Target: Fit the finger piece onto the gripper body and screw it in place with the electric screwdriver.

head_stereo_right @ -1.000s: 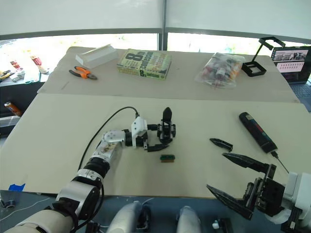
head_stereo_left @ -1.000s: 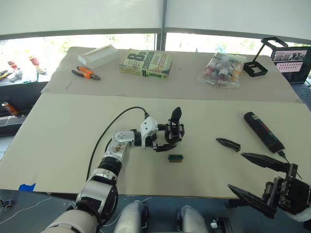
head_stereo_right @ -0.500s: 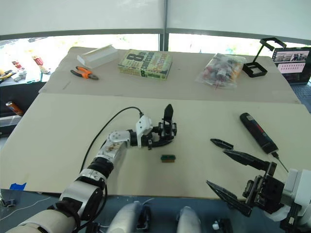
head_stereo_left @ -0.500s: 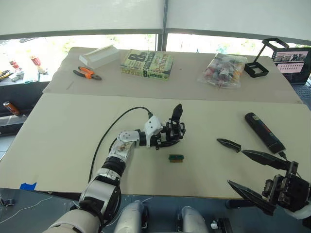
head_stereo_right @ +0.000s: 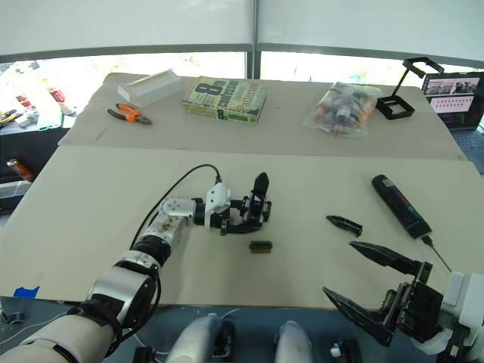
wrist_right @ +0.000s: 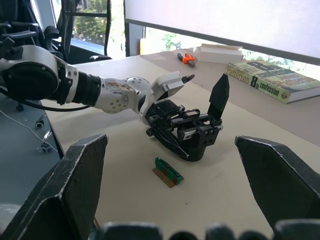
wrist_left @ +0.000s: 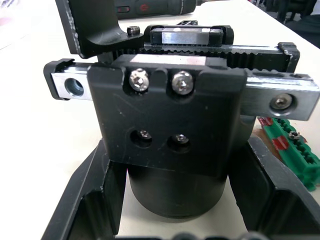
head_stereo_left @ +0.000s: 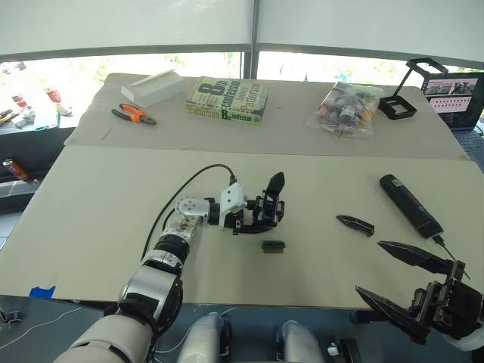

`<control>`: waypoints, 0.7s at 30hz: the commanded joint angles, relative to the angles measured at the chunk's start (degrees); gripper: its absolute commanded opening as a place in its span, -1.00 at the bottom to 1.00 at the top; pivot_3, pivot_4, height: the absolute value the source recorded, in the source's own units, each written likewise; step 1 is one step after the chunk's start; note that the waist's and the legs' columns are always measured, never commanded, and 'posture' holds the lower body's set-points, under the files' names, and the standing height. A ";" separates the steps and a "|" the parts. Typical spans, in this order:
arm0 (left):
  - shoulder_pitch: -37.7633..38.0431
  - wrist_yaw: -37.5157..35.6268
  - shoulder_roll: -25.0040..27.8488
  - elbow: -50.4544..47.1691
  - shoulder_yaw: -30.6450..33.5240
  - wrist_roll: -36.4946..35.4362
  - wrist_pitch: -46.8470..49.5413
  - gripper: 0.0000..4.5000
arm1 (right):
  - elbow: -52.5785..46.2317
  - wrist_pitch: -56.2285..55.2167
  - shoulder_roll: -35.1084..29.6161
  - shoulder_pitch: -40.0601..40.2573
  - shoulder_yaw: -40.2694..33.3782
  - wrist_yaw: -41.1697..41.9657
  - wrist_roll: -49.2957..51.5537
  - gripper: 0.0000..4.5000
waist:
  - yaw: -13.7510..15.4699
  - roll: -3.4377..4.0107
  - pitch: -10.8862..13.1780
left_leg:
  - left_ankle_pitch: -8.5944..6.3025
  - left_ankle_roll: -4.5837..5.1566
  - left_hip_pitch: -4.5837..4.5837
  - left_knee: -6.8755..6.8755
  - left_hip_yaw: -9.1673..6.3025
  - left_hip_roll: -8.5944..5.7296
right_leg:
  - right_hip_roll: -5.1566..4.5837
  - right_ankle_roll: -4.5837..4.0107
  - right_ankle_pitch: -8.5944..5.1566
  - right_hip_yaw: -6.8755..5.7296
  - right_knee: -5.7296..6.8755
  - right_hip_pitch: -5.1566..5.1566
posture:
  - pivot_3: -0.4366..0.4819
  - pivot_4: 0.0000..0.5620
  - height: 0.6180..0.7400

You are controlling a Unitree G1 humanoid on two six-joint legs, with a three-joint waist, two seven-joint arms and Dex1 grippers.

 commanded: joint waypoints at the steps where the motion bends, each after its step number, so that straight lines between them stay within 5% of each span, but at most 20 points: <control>1: -1.67 -0.42 -0.78 2.08 0.56 0.35 -0.92 0.06 | -1.94 -2.14 -0.05 -0.30 -1.54 0.32 0.11 1.00 | 0.03 0.00 0.00 | -0.01 0.01 0.00 0.01 0.00 0.00 | 0.00 0.00 0.00 0.00 0.00 0.01 | -0.05 -0.47 1.00; 3: -1.70 -1.33 -0.79 3.00 0.52 0.43 -0.23 0.06 | -1.32 -2.84 -0.26 -1.51 -1.74 0.26 -0.35 1.00 | 0.00 0.00 0.00 | -0.02 0.04 0.01 0.03 0.00 0.00 | 0.00 0.01 0.00 0.00 0.00 0.02 | -0.05 -0.47 1.00; 8: -0.68 -1.61 0.35 1.75 1.89 -0.62 -0.34 0.99 | 1.17 1.66 -4.71 -3.32 -1.79 0.94 1.46 1.00 | -0.08 0.00 0.00 | -0.03 0.06 0.02 0.04 -0.01 0.00 | 0.00 0.01 0.01 0.01 0.00 0.02 | -0.05 -0.47 1.00; 14: 6.34 -4.53 7.00 -6.45 4.65 -3.70 -0.75 0.99 | 9.49 16.04 -17.04 -11.26 -0.38 -3.69 3.07 1.00 | -1.51 0.02 -0.02 | -0.01 0.02 0.04 0.03 -0.01 0.05 | 0.00 -0.03 0.02 0.02 0.02 0.01 | -0.05 -0.47 1.00; 17: 12.76 -7.22 12.43 -18.05 7.09 -8.63 5.41 0.99 | 15.23 24.52 -27.01 -19.17 3.37 -7.22 -1.57 1.00 | -2.67 0.09 -0.05 | 0.02 -0.03 0.09 -0.05 0.03 0.09 | 0.00 -0.07 0.02 0.08 0.02 -0.02 | -0.05 -0.47 1.00; 21: 23.66 -7.84 19.41 -41.19 8.88 -16.73 19.67 0.99 | 24.83 31.13 -38.25 -34.02 18.21 -10.73 -13.98 1.00 | -2.96 0.14 -0.03 | 0.07 -0.14 0.08 -0.12 0.00 0.10 | -0.03 -0.12 -0.01 0.09 0.04 -0.10 | -0.05 -0.47 1.00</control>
